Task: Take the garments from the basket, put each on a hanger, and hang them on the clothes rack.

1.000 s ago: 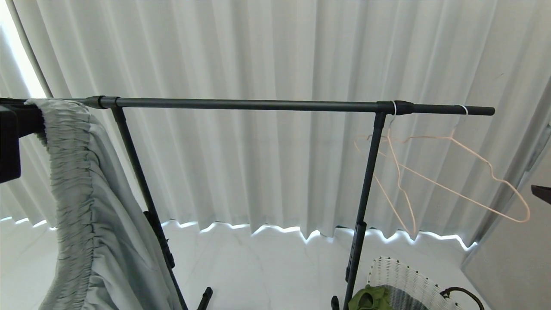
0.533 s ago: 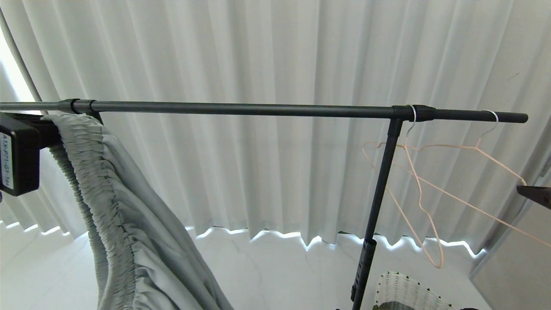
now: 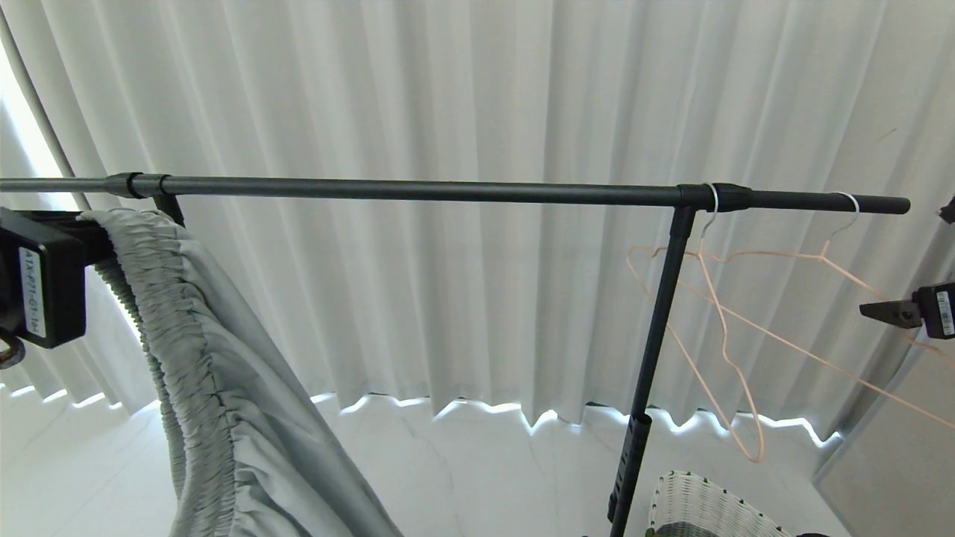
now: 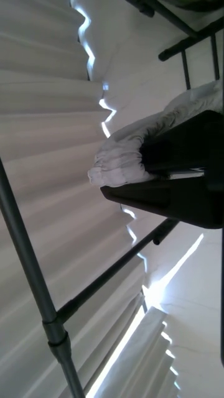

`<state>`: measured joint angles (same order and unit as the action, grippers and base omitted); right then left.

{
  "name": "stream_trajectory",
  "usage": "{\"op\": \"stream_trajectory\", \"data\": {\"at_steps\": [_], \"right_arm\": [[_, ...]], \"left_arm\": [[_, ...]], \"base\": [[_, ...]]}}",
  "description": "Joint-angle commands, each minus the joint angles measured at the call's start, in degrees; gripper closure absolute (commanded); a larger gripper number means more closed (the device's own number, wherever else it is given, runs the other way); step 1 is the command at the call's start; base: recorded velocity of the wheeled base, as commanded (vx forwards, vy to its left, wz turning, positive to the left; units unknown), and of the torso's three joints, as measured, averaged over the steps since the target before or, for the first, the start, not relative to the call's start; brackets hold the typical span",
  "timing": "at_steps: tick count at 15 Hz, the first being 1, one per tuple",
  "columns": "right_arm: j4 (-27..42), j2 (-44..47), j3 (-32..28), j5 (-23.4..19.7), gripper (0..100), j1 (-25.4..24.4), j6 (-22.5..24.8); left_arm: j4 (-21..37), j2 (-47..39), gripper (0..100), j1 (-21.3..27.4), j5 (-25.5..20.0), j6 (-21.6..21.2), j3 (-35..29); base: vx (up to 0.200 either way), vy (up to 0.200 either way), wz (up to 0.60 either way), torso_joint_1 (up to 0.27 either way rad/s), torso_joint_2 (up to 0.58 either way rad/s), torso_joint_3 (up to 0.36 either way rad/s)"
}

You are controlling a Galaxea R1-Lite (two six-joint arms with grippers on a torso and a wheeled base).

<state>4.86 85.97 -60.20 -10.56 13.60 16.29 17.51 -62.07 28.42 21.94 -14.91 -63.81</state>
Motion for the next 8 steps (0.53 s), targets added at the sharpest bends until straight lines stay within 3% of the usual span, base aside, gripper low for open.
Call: {"op": "stream_trajectory", "data": {"at_steps": [1, 5, 8], "right_arm": [[0.06, 8.51, -4.14, -2.71, 0, 3.80, 2.52], [0.32, 11.68, -4.40, -9.48, 0, 6.26, 4.37], [0.41, 10.89, -1.41, -11.86, 0, 5.99, 4.37]], "left_arm": [[-0.02, 1.17, 100, -0.20, 0.03, -0.03, 0.17], [-0.02, 3.19, 100, -0.20, 0.03, -0.03, 0.17], [-0.02, 3.01, 100, -0.20, 0.03, -0.03, -0.09]], "base": [[0.000, 0.000, 0.00, 0.000, 0.00, 0.000], [0.000, 0.000, 0.00, 0.000, 0.00, 0.000], [0.000, 0.000, 0.00, 0.000, 0.00, 0.000]]}}
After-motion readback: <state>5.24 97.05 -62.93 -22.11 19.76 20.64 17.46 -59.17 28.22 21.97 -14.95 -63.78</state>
